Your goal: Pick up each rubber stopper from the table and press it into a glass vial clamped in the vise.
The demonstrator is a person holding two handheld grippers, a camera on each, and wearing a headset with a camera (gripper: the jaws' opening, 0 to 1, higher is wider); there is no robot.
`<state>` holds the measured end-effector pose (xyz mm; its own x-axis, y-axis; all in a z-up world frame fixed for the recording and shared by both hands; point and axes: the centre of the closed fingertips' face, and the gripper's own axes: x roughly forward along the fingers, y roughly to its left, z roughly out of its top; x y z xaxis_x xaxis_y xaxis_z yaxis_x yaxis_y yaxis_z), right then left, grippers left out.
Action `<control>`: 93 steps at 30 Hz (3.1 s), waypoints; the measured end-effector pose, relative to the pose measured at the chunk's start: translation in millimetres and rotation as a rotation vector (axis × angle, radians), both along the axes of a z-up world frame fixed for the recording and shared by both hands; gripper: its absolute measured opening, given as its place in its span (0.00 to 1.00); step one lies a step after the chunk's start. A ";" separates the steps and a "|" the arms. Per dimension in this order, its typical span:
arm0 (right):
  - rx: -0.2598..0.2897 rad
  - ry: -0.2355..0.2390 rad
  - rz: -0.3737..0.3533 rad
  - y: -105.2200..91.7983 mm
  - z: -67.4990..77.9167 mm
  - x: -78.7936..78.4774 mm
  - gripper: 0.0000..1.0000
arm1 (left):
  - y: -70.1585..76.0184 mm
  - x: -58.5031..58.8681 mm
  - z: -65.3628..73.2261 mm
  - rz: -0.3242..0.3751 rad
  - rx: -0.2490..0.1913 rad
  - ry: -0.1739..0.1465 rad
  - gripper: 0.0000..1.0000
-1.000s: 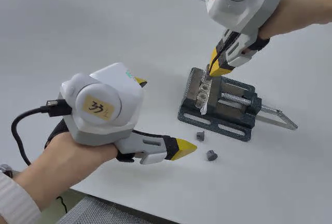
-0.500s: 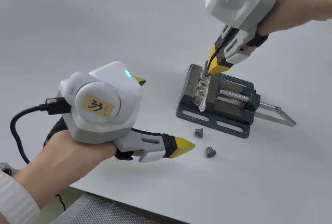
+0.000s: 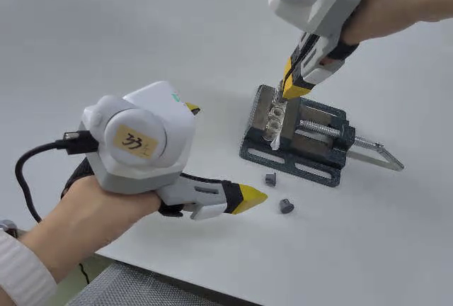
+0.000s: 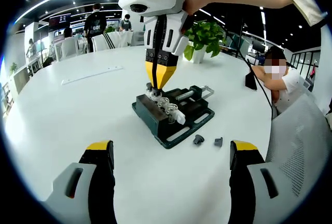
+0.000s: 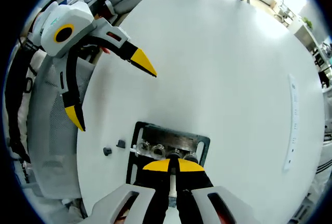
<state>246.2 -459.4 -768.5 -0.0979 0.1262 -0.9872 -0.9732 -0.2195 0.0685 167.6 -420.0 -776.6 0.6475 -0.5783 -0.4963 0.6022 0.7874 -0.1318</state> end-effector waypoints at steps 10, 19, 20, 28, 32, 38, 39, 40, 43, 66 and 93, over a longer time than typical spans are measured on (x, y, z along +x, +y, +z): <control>-0.012 0.001 -0.010 -3.0 -1.6 1.2 0.00 | 0.4 -0.1 -3.3 0.008 -0.005 0.007 0.92; -0.015 0.022 -0.033 -2.7 -3.8 4.8 0.00 | 4.7 2.0 -4.0 0.025 -0.008 0.009 0.91; -0.016 0.022 -0.034 -2.6 -3.8 4.7 0.00 | 4.9 2.3 -4.3 0.026 -0.009 0.010 0.91; -0.057 -0.003 0.000 -0.2 -4.3 2.5 0.00 | 3.0 1.6 -6.4 0.022 -0.010 0.014 0.91; -0.073 -0.015 0.010 0.3 -4.4 3.1 0.00 | 3.5 2.2 -5.2 0.027 -0.017 0.012 0.91; -0.102 -0.017 0.001 0.8 -4.5 2.9 0.00 | 3.3 2.3 -5.0 0.030 -0.016 0.012 0.91; -0.101 -0.014 -0.003 1.2 -4.4 2.7 0.00 | 3.8 2.5 -5.2 0.033 -0.017 0.013 0.91; -0.104 -0.013 0.001 1.3 -4.4 2.4 0.00 | 3.8 2.3 -5.4 0.033 -0.017 0.012 0.91; -0.117 -0.016 0.010 -0.4 -4.4 -0.4 0.00 | 4.3 1.9 -6.1 0.037 -0.018 0.015 0.91; -0.078 -0.014 -0.016 -0.9 -5.7 5.2 0.00 | 6.8 1.9 -5.1 0.052 -0.016 0.016 0.90; 0.015 -0.031 0.013 -1.7 -1.9 1.8 0.00 | 10.4 7.8 14.0 0.034 0.013 -0.026 0.90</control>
